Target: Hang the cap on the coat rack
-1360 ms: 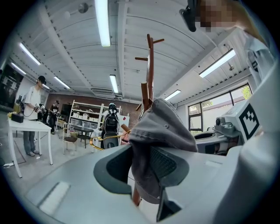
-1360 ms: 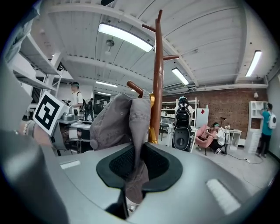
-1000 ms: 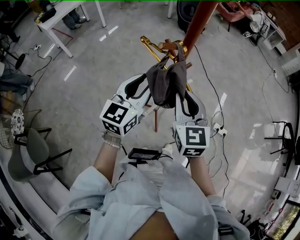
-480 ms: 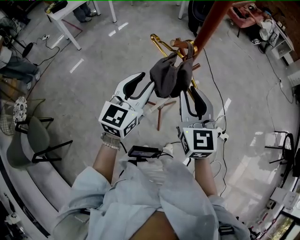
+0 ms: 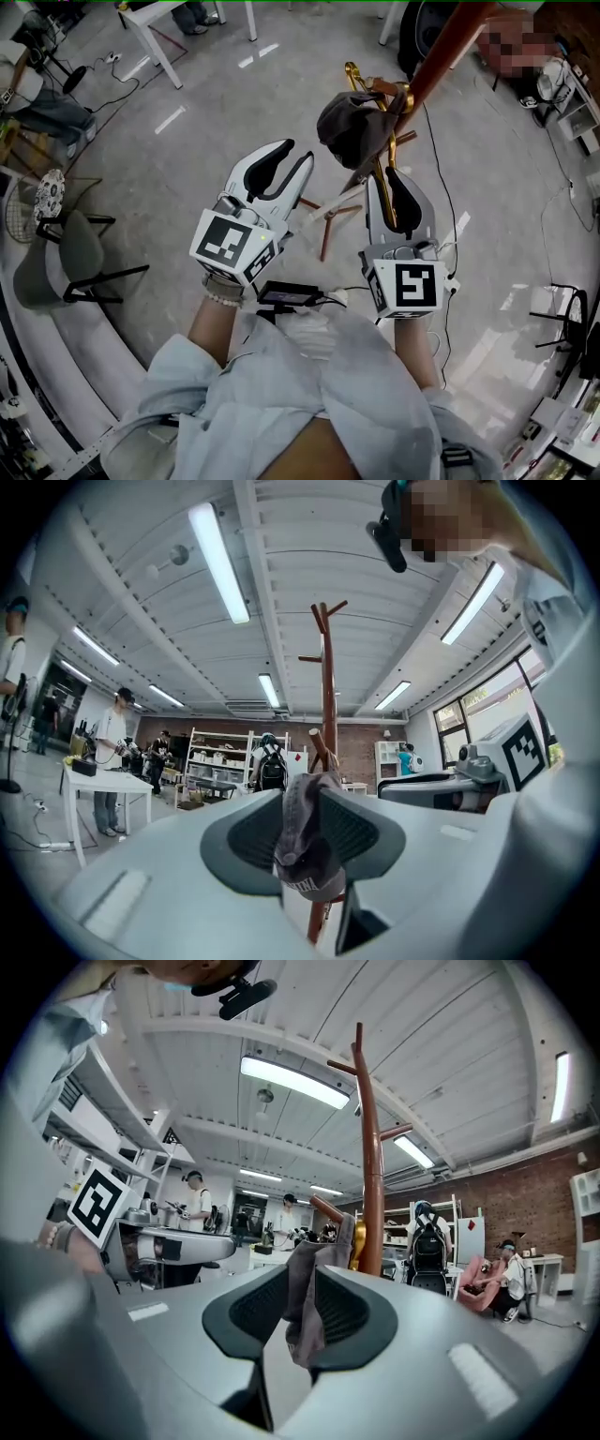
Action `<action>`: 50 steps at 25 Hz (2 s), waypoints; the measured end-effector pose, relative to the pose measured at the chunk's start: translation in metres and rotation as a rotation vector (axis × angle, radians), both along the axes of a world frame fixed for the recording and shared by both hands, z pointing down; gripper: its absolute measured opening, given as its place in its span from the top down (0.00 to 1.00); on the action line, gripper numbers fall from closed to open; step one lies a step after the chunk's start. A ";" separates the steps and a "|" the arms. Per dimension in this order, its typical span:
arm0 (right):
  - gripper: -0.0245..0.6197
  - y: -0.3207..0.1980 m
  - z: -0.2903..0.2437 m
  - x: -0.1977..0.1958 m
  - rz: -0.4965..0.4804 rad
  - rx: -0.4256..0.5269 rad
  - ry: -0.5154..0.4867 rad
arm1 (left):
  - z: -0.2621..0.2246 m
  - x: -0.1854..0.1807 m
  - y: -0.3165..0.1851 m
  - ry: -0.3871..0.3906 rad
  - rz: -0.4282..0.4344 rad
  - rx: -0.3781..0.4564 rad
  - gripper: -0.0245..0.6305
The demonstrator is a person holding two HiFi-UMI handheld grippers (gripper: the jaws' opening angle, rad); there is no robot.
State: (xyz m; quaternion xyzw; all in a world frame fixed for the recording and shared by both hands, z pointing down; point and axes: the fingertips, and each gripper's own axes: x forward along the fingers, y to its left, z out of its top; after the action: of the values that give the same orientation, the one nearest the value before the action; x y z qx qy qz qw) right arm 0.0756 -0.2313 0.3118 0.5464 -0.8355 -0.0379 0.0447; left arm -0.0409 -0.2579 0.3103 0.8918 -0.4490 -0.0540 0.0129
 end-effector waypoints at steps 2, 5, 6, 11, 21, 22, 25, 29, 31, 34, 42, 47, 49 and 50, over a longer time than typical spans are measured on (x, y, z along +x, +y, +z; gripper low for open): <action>0.83 0.004 -0.005 -0.005 -0.024 0.008 -0.007 | -0.007 -0.003 0.007 0.010 -0.017 0.001 0.78; 0.89 0.007 -0.017 -0.009 -0.040 0.033 -0.029 | -0.020 -0.007 0.018 0.013 -0.035 0.021 0.78; 0.91 0.007 -0.020 -0.010 -0.043 0.039 -0.036 | -0.024 -0.007 0.021 0.015 -0.040 0.029 0.78; 0.95 0.012 -0.030 -0.008 -0.046 0.069 -0.055 | -0.036 -0.010 0.036 0.012 -0.056 0.054 0.85; 0.95 0.018 -0.036 -0.015 -0.110 0.084 -0.041 | -0.028 -0.006 0.053 -0.058 -0.047 0.073 0.95; 0.95 0.018 -0.036 -0.017 -0.115 0.086 -0.037 | -0.027 -0.006 0.053 -0.061 -0.046 0.073 0.95; 0.95 0.018 -0.037 -0.021 -0.130 0.089 -0.031 | -0.026 -0.009 0.053 -0.073 -0.051 0.067 0.95; 0.95 0.018 -0.035 -0.025 -0.153 0.081 -0.018 | -0.023 -0.012 0.051 -0.070 -0.062 0.057 0.95; 0.95 0.019 -0.035 -0.025 -0.159 0.081 -0.009 | -0.022 -0.010 0.051 -0.070 -0.054 0.052 0.95; 0.95 0.020 -0.032 -0.023 -0.148 0.078 -0.010 | -0.018 -0.005 0.051 -0.074 -0.041 0.047 0.95; 0.95 0.021 -0.025 -0.019 -0.133 0.062 0.010 | -0.015 -0.002 0.051 -0.067 -0.028 0.042 0.95; 0.95 0.020 -0.025 -0.020 -0.137 0.061 0.016 | -0.015 -0.001 0.049 -0.069 -0.025 0.039 0.95; 0.95 0.020 -0.025 -0.020 -0.136 0.063 0.020 | -0.015 -0.001 0.049 -0.071 -0.025 0.039 0.95; 0.95 0.020 -0.025 -0.020 -0.135 0.063 0.022 | -0.016 -0.001 0.049 -0.071 -0.025 0.042 0.95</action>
State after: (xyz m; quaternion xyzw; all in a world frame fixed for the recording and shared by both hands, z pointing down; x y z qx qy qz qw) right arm 0.0557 -0.2114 0.2864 0.4897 -0.8682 -0.0733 0.0340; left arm -0.0421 -0.2092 0.2944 0.8876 -0.4591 -0.0318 -0.0226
